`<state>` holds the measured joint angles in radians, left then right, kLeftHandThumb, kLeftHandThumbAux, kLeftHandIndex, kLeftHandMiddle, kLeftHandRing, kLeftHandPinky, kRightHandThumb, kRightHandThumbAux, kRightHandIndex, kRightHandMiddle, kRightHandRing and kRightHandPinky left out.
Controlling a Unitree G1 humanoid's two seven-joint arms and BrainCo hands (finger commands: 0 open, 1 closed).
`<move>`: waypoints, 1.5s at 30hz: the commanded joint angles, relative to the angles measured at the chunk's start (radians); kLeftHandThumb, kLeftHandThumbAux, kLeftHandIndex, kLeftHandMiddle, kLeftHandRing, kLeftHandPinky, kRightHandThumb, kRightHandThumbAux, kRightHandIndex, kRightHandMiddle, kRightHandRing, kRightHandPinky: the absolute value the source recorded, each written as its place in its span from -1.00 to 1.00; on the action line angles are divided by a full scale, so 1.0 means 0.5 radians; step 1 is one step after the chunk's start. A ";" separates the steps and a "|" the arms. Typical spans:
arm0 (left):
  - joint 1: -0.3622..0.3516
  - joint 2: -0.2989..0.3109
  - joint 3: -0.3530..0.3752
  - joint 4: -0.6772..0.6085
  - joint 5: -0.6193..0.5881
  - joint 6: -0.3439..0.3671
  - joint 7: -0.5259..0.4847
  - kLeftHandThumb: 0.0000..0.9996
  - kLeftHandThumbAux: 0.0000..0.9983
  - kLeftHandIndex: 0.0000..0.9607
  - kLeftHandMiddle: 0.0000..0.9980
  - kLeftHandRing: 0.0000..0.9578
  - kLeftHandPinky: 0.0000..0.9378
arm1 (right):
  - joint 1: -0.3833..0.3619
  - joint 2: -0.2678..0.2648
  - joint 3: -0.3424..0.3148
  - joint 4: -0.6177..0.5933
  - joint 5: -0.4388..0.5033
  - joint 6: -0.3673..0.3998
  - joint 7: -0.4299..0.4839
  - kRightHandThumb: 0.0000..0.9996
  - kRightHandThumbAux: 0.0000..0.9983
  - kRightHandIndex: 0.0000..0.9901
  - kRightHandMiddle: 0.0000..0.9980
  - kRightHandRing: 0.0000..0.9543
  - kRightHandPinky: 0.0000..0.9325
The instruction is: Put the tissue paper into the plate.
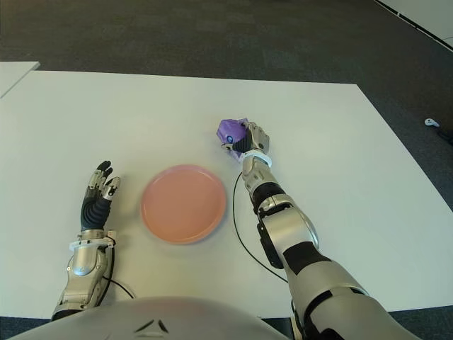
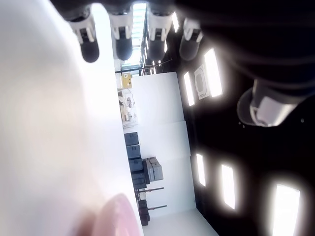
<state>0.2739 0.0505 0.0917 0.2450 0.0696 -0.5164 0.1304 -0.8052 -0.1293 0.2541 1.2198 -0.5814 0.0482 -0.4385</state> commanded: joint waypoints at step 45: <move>0.150 -0.013 -0.010 0.162 0.001 0.173 -0.030 -1.00 -0.23 -1.00 -1.00 -1.00 -1.00 | 0.500 0.181 -0.148 0.258 0.164 -0.009 0.263 0.70 0.36 -0.19 0.08 0.72 0.80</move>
<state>0.2868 0.0511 0.0939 0.2363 0.0684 -0.5164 0.1304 -0.7854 -0.1175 0.1702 1.2161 -0.5443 -0.0361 -0.4385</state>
